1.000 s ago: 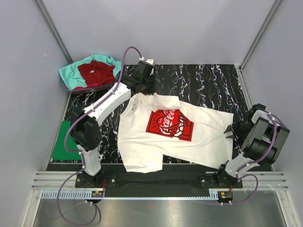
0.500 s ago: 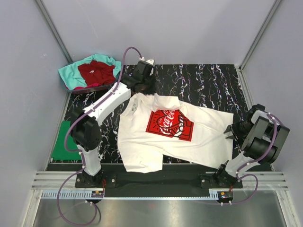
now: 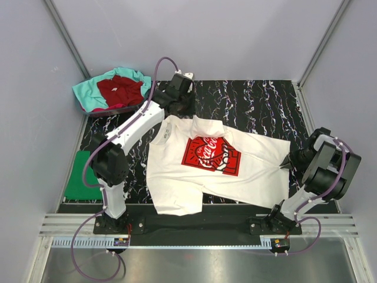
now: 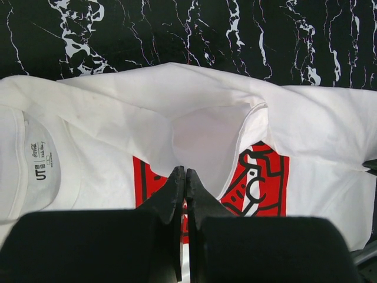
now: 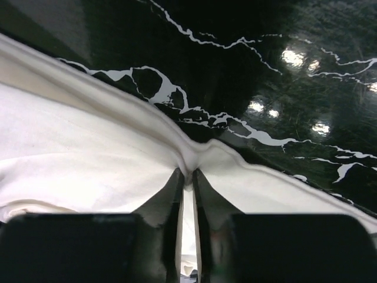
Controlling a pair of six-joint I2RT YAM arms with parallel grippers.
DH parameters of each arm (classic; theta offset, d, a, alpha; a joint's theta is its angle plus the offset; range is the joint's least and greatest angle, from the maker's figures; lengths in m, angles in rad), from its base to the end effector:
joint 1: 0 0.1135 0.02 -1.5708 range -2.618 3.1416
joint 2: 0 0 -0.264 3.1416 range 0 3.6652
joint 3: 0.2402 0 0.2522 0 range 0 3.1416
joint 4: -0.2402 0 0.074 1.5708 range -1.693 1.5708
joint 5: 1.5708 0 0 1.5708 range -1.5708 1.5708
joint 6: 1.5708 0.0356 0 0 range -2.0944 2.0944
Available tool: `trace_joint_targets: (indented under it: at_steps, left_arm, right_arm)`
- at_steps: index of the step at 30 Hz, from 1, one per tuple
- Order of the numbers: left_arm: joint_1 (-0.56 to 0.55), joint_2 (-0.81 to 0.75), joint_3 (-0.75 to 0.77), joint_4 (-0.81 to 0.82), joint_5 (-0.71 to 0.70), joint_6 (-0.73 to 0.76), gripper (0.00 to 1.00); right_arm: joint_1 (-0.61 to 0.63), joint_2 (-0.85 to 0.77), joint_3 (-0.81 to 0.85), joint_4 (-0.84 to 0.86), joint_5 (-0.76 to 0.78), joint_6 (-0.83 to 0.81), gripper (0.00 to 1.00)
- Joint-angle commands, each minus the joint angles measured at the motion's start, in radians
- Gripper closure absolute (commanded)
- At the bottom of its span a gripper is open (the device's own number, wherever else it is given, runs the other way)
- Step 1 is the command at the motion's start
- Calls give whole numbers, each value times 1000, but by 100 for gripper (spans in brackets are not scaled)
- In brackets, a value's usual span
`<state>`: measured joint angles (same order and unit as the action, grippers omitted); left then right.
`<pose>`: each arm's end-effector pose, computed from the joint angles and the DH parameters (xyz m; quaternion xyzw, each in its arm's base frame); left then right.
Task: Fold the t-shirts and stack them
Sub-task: Flatten the tshirt out
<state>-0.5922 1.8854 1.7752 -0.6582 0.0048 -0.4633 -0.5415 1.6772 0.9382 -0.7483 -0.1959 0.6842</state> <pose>0.3572 -0.2405 0.3211 0.0602 0.9186 -0.1986 0.3363 0.2423 -0.1377 0.1468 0.5686 0.8157 0.1004 0.0345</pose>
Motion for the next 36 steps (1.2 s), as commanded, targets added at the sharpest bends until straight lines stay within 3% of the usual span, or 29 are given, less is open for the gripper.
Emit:
trace_joint_targets:
  at_steps: [1,4,7,12,13,14,18,27,31,36]
  left_arm:
    - [5,-2,101,16,0,26,100]
    - [20,24,191,-3,-2,46,100]
    - [32,53,265,-17,9,54,100]
    - [34,58,276,-1,32,38,100]
    - [34,55,271,0,38,34,100]
    - [34,55,264,2,38,31,100]
    - [32,46,247,2,41,26,100]
    - [34,23,214,6,35,25,100]
    - [34,17,214,9,32,31,100]
    - [34,26,225,11,40,29,100]
  right_arm:
    - [-2,-16,62,-48,13,1,87]
    - [-2,-24,122,-137,35,-8,92]
    - [0,-10,177,-193,53,-40,89]
    - [-2,13,186,-180,43,-52,92]
    - [-2,18,182,-163,36,-61,91]
    - [-2,24,174,-155,33,-67,81]
    - [-2,68,169,-131,27,-80,65]
    - [0,116,178,-98,42,-86,71]
    - [-2,98,198,-135,64,-106,64]
    - [-2,70,197,-154,50,-107,63]
